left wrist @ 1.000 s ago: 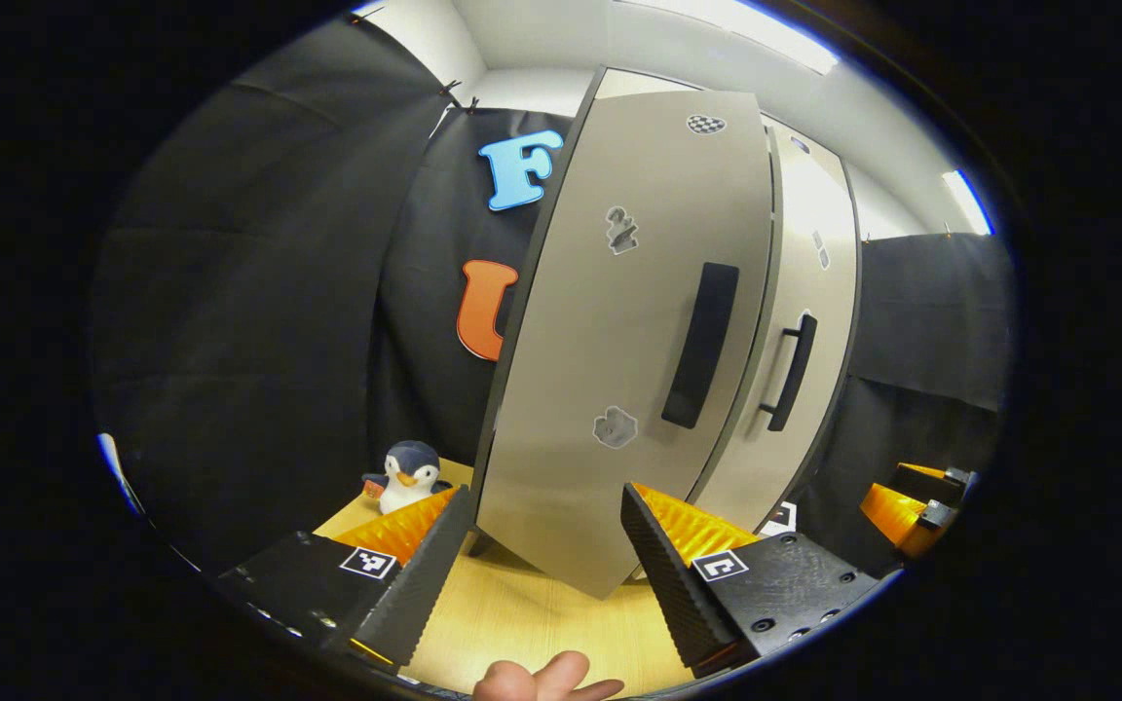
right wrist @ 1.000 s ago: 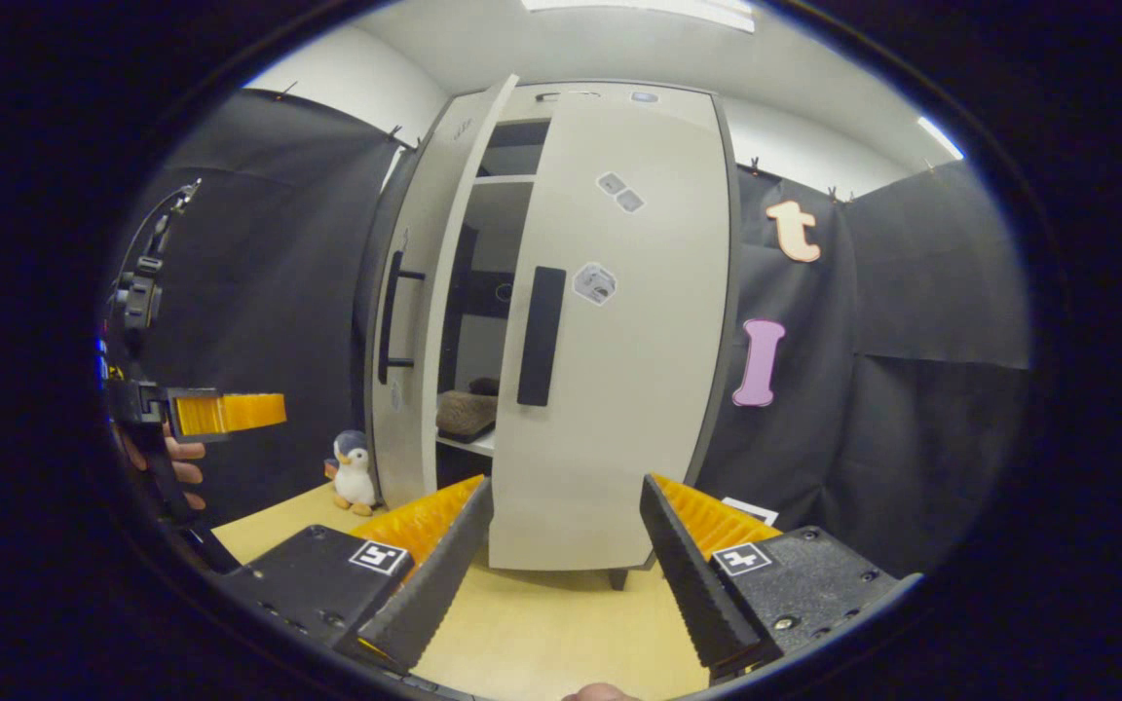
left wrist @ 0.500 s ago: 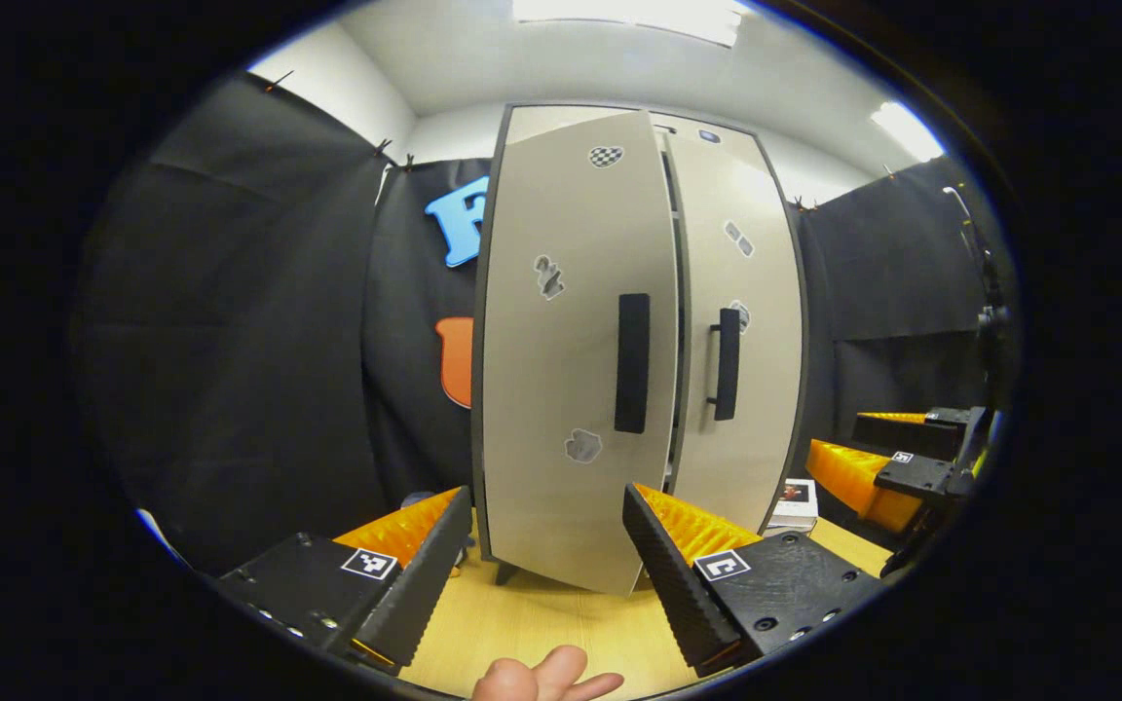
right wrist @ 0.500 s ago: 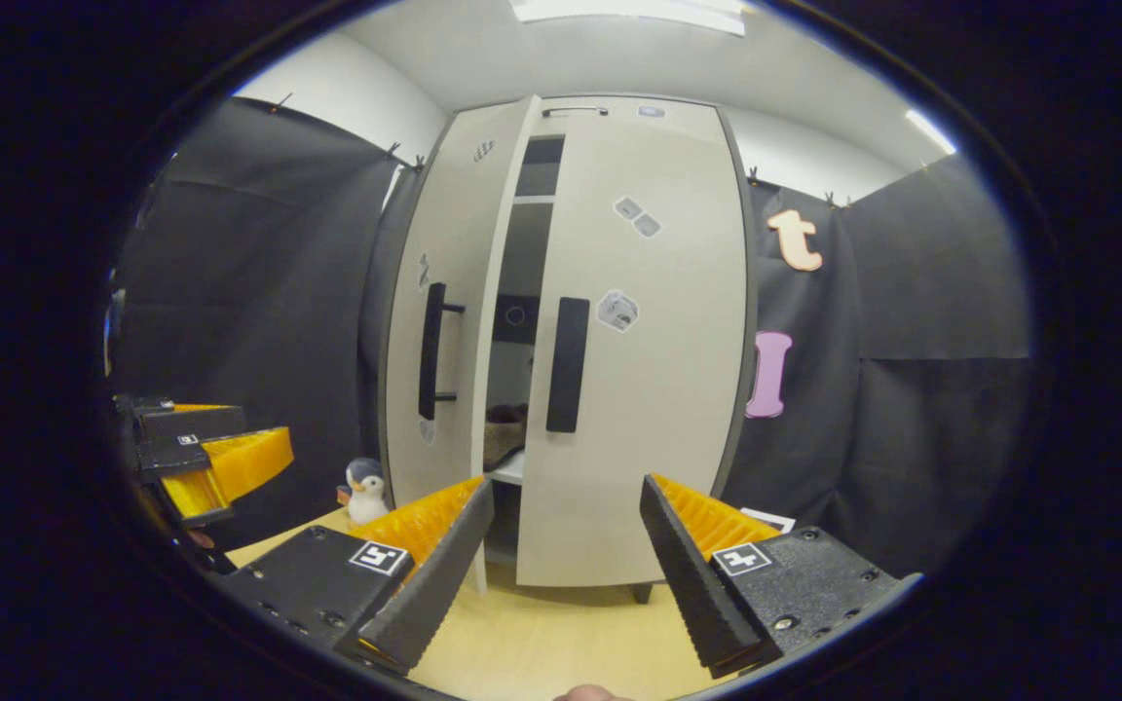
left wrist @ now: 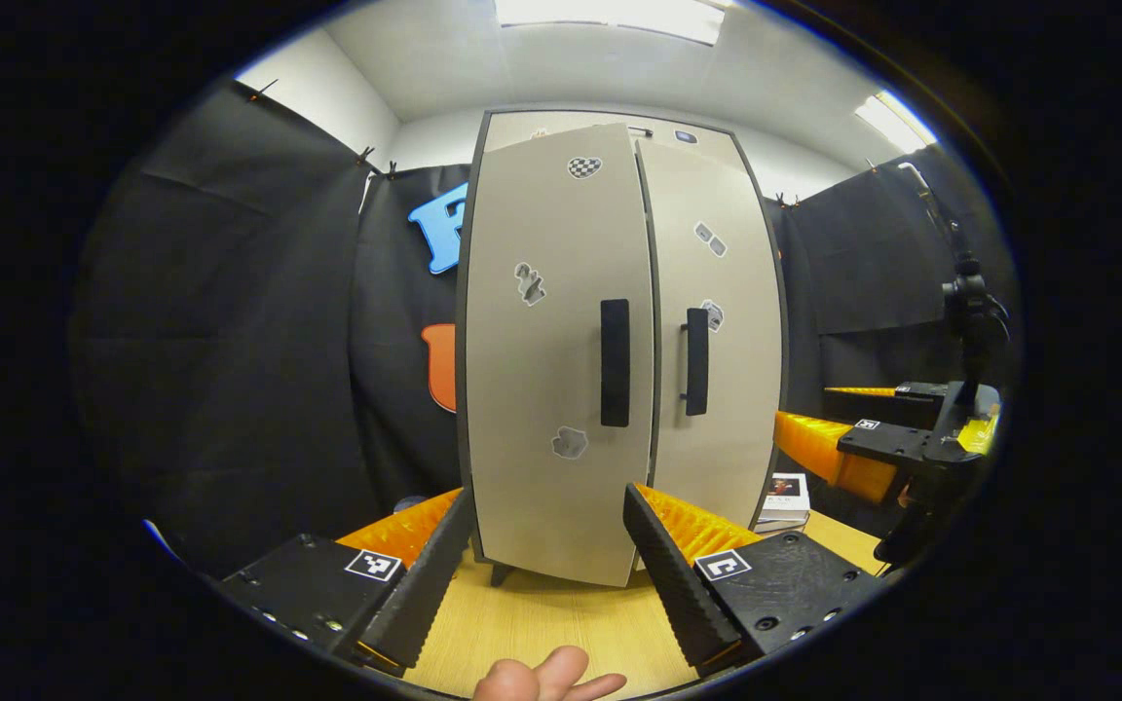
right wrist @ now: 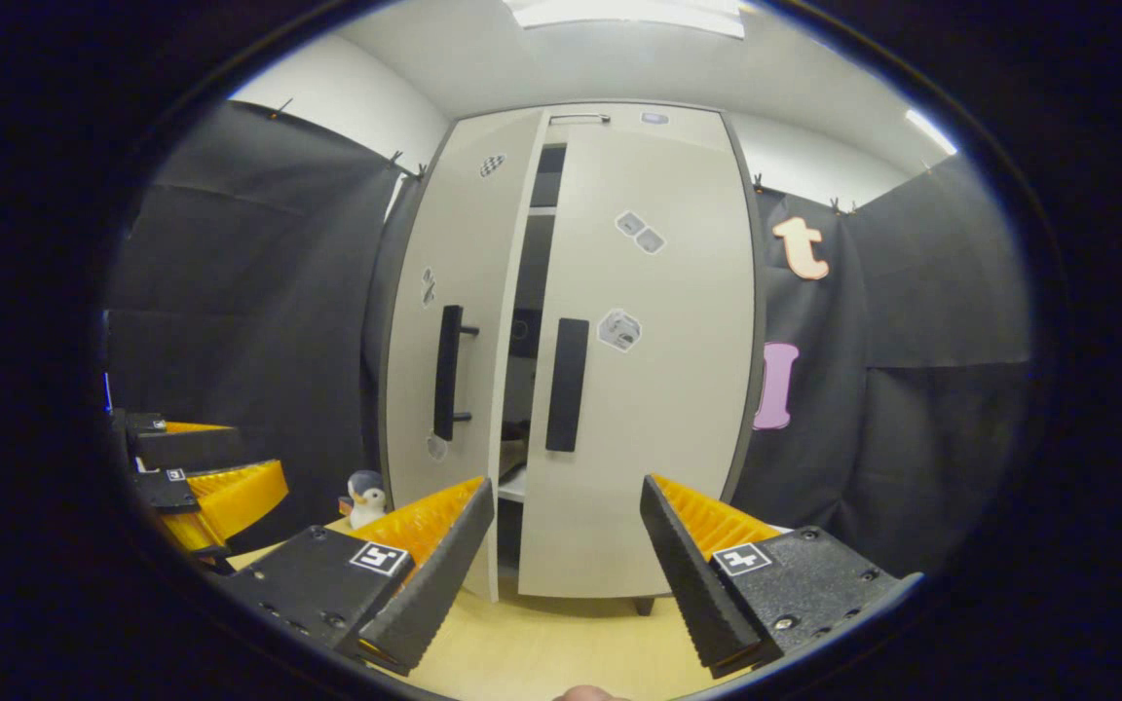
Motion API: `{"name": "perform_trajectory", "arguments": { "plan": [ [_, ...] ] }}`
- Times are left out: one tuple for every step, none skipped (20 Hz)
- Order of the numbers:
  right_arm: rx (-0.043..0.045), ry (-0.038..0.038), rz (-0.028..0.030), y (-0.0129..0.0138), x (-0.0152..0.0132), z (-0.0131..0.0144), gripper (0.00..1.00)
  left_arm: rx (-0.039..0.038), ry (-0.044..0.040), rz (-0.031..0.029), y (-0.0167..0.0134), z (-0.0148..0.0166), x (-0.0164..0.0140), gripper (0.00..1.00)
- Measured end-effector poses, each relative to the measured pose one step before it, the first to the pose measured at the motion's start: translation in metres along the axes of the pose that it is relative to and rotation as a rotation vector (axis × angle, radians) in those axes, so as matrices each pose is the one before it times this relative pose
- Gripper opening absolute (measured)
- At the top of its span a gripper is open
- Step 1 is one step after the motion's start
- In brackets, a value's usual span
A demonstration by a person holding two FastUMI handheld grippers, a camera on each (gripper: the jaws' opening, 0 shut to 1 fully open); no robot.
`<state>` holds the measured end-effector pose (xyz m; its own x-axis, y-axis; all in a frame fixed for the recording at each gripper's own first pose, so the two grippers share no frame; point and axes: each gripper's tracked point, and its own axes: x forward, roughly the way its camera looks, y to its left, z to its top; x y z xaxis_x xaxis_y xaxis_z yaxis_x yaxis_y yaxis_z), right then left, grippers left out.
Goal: Grab one shoe with the right hand and put it into the shoe cabinet, grab the other shoe with the left hand and put it into the shoe cabinet; then close the right door with the right hand and the left door with the left hand.
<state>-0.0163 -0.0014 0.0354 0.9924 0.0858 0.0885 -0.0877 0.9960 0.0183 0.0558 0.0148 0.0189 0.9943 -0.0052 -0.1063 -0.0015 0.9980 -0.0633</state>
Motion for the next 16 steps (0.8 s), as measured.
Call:
{"name": "perform_trajectory", "arguments": {
  "plan": [
    [-0.00349,0.00051,0.00179,0.00113,0.00113,0.00091,0.99,-0.01032,0.00812,-0.00501,0.00007,-0.00167,-0.00004,0.94],
    [-0.00331,0.00081,0.00437,0.00094,-0.00039,0.00013,0.99,-0.00905,0.00931,-0.00002,0.00112,-0.00232,-0.00088,0.94],
    [-0.00267,0.00167,0.00256,0.00102,0.0003,0.00023,0.99,-0.00418,0.00131,0.00825,0.00366,-0.00089,-0.00092,0.94],
    [-0.00269,0.0024,-0.00031,-0.00053,0.00048,-0.00046,0.99,-0.00241,0.00138,0.00282,0.0021,-0.00012,-0.00197,0.94],
    [0.00014,0.00141,0.00064,-0.00006,0.00038,0.00004,0.99,-0.00419,0.00304,-0.00004,0.00094,-0.0014,-0.00074,0.94],
    [0.00212,0.00005,0.00004,0.0003,0.00008,-0.00031,0.99,-0.0051,0.0038,0.00248,0.00041,-0.00168,-0.00205,0.94],
    [0.00078,-0.00009,-0.00074,-0.00004,-0.00005,0.00033,0.99,-0.00289,0.00192,0.00173,0.00132,-0.001,-0.00101,0.94],
    [0.00046,0.00078,0.00052,-0.00085,-0.00054,0.00017,0.99,-0.00011,0.0043,-0.00213,-0.00015,-0.00187,-0.00111,0.94],
    [-0.00017,-0.00001,-0.00039,0.0001,0.0002,0.00071,0.99,0.00295,0.0033,-0.00099,-0.00017,-0.00196,-0.00223,0.94],
    [-0.00144,-0.0016,-0.00196,-0.00025,-0.00126,0.00032,0.99,0.00127,0.00058,0.00283,0.00136,-0.00017,-0.00084,0.94],
    [-0.00122,-0.00104,0.00297,0.00126,-0.0012,0.00045,0.99,-0.00063,-0.00002,0.00003,0.00052,-0.00072,-0.00031,0.94],
    [-0.00367,0.00129,0.00059,0.00065,0.00033,-0.00096,0.99,0.00236,0.00403,-0.00086,-0.0004,-0.00101,-0.00121,0.94],
    [-0.00234,0.00271,0.00461,0.00179,-0.00131,-0.00071,0.99,0.00409,-0.00082,0.00559,0.00141,0.00034,-0.00113,0.94],
    [-0.00047,0.00142,0.00523,0.0024,-0.00015,-0.00182,0.99,0.00221,-0.00513,0.00461,0.00281,0.00076,-0.00115,0.94],
    [-0.00376,0.00339,0.00638,0.00241,0.00015,-0.00039,0.99,-0.00096,-0.00153,0.00279,0.001,-0.00041,-0.00018,0.94],
    [-0.00619,0.00409,0.00428,0.00136,0.00034,-0.00114,0.99,0.00071,0.00343,0.00671,0.00207,-0.00252,-0.00097,0.94]
  ]
}}
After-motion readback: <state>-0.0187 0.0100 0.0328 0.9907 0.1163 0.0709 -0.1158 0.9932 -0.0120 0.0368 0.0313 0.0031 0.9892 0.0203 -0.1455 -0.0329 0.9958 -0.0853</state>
